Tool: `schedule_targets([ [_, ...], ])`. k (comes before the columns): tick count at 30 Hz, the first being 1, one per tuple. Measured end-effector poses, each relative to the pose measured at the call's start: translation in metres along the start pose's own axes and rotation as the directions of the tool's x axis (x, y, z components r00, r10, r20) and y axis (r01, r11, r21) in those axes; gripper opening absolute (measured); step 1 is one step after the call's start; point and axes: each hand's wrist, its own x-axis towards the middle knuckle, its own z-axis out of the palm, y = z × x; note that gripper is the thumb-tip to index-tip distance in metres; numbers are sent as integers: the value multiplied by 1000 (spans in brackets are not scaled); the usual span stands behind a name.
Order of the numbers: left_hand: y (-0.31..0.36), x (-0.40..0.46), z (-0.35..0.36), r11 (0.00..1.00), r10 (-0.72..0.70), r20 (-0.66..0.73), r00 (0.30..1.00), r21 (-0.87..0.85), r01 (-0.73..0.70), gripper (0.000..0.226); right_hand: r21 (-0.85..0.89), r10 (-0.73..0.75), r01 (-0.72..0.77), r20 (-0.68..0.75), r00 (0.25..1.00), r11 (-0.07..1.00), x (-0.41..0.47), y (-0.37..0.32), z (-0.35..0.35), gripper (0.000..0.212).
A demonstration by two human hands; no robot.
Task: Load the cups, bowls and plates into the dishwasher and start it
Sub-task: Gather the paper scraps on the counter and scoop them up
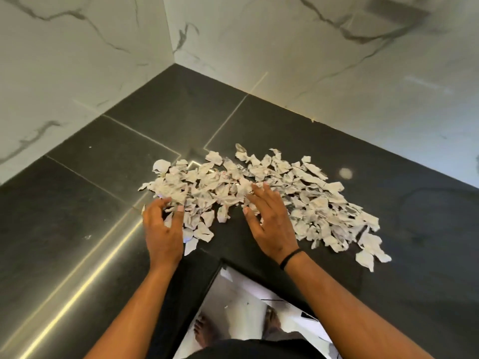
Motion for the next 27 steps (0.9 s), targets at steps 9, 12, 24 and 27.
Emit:
schedule_targets([
  [9, 37, -51, 44, 975, 46, 275, 960, 197, -103, 43, -36, 231, -234, -84, 969, 972, -41, 85, -67, 55],
  [12, 56, -68, 65, 951, 124, 145, 982, 265, -159, 41, -55, 227, -235, -121, 966, 970, -55, 99, -77, 55],
  [24, 77, -164, 143, 899, 131, 449, 884, 322, -297, 54, -18, 595, -614, -225, 771, 789, -114, 166, -96, 85],
  [27, 78, -169, 148, 870, 155, 508, 847, 335, -360, 55, -65, 512, -522, -121, 850, 851, -101, 161, -89, 86],
])
